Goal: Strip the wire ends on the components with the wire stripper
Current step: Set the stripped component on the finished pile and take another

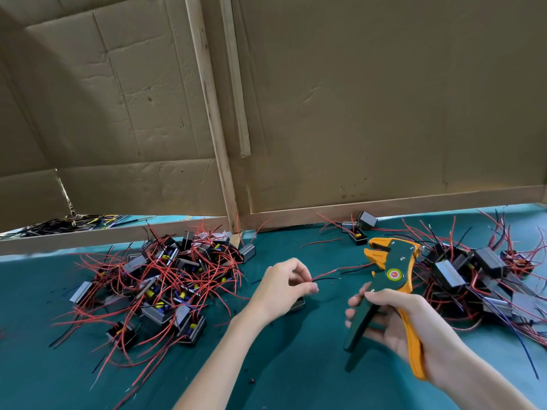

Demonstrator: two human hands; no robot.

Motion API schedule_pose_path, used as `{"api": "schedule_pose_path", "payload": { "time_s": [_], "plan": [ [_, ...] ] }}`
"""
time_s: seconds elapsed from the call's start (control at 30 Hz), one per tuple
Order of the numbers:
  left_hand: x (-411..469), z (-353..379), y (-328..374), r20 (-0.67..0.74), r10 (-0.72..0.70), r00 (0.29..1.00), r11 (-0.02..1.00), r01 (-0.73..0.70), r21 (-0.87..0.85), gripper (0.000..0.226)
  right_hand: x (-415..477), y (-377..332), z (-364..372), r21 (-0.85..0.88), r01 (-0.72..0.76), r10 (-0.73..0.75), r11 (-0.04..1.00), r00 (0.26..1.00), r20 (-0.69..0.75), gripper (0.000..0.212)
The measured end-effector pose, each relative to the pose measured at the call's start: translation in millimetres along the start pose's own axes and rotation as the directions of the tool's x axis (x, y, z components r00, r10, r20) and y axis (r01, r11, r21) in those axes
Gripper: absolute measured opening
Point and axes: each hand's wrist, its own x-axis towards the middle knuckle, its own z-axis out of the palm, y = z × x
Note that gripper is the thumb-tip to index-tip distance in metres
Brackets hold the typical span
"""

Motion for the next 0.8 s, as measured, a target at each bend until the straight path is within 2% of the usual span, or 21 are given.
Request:
{"api": "schedule_pose_path", "payload": {
  "time_s": [0.1, 0.23, 0.37, 0.47, 0.53, 0.67, 0.8],
  "plan": [
    [0, -4, 6, 0.013, 0.026, 1.000, 0.991, -0.024, -0.129, 0.017, 3, 2, -2, 0.018, -0.022, 0.022, 1.000, 1.000, 0.002, 0.022],
    [-2, -15, 21, -0.051, 0.061, 0.997, 0.964, -0.072, -0.257, 0.023, 8, 4, -4, 0.003, -0.037, 0.037, 0.999, 0.999, 0.009, 0.016],
    [-7, -26, 44, -0.085, 0.096, 0.992, 0.911, -0.122, -0.395, 0.012, 7, 4, -4, -0.041, -0.047, 0.051, 0.998, 0.993, 0.105, 0.015],
    [-12, -31, 58, -0.099, 0.114, 0.989, 0.887, -0.146, -0.438, 0.011, 3, 4, -2, -0.077, -0.045, 0.060, 0.996, 0.976, 0.208, 0.040],
    [-15, -32, 66, -0.094, 0.115, 0.989, 0.875, -0.146, -0.462, 0.012, 0, 3, 1, -0.103, -0.024, 0.051, 0.994, 0.961, 0.272, 0.046],
    [-20, -29, 72, -0.063, 0.106, 0.992, 0.864, -0.124, -0.488, 0.011, -6, -2, 7, -0.125, 0.008, 0.038, 0.992, 0.932, 0.361, 0.030],
    [-24, -25, 73, -0.039, 0.083, 0.996, 0.843, -0.091, -0.531, 0.011, -10, -3, 12, -0.142, 0.027, 0.035, 0.990, 0.908, 0.419, 0.026]
  ]
}}
